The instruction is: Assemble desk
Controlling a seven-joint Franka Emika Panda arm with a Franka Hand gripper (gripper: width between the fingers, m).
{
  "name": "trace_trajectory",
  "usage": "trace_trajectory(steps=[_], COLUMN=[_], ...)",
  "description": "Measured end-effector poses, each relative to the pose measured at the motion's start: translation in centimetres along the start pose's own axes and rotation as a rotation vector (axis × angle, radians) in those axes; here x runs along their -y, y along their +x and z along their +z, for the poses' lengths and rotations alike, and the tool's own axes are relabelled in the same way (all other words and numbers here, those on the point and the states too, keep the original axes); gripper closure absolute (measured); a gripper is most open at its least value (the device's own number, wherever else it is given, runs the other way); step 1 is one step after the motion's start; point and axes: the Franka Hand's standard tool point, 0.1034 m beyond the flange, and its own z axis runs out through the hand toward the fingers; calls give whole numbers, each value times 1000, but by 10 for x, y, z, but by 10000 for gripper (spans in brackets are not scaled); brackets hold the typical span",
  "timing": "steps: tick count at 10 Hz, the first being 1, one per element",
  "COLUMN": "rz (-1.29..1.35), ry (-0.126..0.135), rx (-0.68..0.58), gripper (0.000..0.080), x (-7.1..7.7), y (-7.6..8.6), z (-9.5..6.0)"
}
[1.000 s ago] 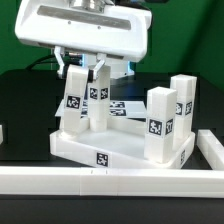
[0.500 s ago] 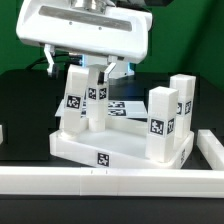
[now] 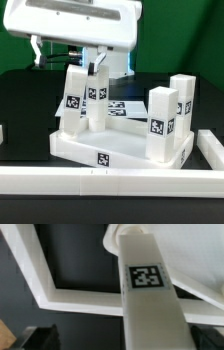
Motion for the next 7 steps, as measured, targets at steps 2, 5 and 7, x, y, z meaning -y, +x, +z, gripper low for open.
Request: trace_trajectory(steps=[2, 5, 7], rz=[21, 40, 35], ry=[19, 63, 108], rx=[19, 127, 254], gripper=[150, 150, 150], x=[0, 5, 9], y=[2, -9, -7], z=[-3, 6, 8])
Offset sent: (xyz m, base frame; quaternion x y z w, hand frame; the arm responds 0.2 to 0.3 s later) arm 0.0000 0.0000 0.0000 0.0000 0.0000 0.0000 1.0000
